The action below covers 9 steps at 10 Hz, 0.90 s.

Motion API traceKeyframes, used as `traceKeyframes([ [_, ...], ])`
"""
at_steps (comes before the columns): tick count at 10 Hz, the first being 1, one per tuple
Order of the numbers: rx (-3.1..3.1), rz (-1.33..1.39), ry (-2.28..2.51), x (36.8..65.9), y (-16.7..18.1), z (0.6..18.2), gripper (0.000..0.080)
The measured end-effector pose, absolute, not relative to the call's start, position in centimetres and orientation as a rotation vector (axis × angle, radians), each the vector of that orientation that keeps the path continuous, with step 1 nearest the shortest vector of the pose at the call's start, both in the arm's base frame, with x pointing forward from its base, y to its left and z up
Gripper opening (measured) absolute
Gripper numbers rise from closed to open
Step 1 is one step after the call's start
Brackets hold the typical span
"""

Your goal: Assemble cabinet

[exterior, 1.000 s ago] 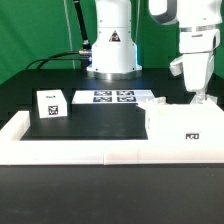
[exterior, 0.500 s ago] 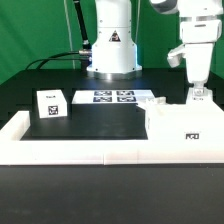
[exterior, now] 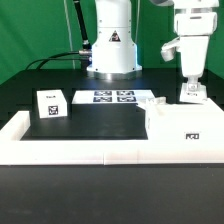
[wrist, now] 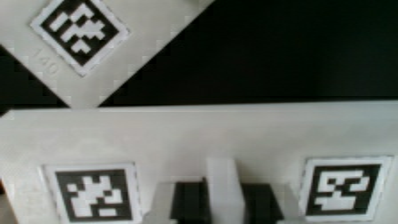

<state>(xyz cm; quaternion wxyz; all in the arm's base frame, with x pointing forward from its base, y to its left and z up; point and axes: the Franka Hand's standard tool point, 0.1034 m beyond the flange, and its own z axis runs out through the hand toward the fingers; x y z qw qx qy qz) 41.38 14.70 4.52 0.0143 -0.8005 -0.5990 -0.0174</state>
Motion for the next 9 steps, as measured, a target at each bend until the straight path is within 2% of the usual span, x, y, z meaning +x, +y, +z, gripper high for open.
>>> traceKeyframes([
  [2, -2.397, -0.059, -1.988, 41.7, 13.9, 4.3, 0.0069],
  [6, -2.356, -0.084, -2.059, 44.0, 12.7, 5.4, 0.0069],
  [9, -2.362, -0.085, -2.050, 44.0, 12.7, 5.3, 0.0069],
])
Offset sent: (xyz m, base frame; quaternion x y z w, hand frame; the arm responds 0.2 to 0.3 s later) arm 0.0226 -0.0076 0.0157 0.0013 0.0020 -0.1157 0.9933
